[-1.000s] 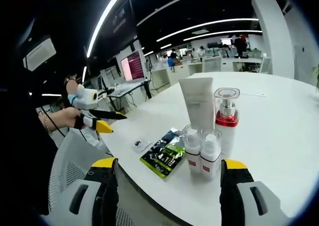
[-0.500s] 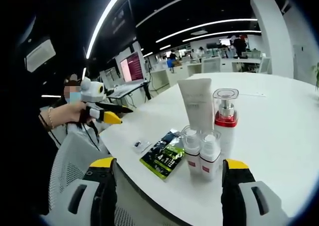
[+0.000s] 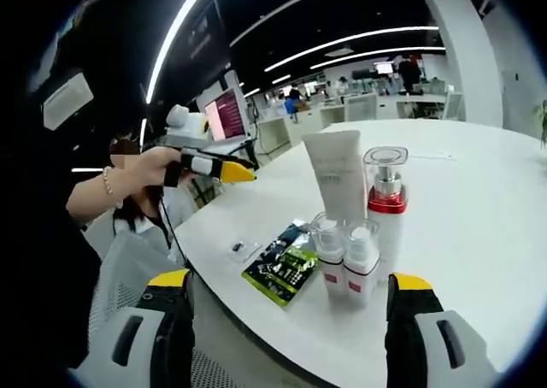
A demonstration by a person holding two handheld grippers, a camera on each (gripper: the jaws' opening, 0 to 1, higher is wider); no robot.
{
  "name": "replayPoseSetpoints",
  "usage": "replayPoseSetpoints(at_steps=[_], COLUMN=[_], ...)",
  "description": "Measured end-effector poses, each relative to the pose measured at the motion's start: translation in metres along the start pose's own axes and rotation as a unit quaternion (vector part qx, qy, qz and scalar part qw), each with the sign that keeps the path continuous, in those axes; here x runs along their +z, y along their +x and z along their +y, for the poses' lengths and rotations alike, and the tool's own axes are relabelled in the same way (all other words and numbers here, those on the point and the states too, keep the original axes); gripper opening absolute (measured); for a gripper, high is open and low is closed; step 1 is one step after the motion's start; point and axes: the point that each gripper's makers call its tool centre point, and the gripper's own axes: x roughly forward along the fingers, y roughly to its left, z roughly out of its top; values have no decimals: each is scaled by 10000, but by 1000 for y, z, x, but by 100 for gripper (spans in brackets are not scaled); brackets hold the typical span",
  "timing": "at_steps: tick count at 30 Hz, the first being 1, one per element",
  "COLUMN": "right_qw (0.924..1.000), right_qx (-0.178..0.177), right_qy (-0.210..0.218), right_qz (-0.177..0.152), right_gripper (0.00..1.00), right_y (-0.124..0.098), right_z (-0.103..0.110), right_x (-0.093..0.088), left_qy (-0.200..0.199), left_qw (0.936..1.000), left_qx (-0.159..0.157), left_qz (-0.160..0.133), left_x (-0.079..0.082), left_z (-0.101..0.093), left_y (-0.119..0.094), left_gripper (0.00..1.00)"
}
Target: Arrange the skincare products in the storage area until every visible bottle or jar stands upright without overlapping.
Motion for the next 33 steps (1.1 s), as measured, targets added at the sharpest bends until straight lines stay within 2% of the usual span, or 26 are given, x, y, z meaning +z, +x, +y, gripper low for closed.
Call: replayPoseSetpoints(at_steps=[2,11,16,33], right_qw=[10000,9999,9998,9993], right_qx=[-7,-89,-112,-235], right_qy=[20,99,145,296], right_qz=[8,-13,-2,21], right_gripper=[99,99,99,99], right_y=[0,0,1,-2], right_z=[-1,-4,-5,-7], right_x=[0,0,-1,2], left_qy=[-21,95,140,49], left_qw=[10000,9998,9994,9971], left_qx=[-34,-122,-119,22], left_qz=[0,157,293,756], left_x=[10,9,9,19], left_z=[4,0,5,19], left_y=[14,31,47,124], left_gripper=[96,95,95,91])
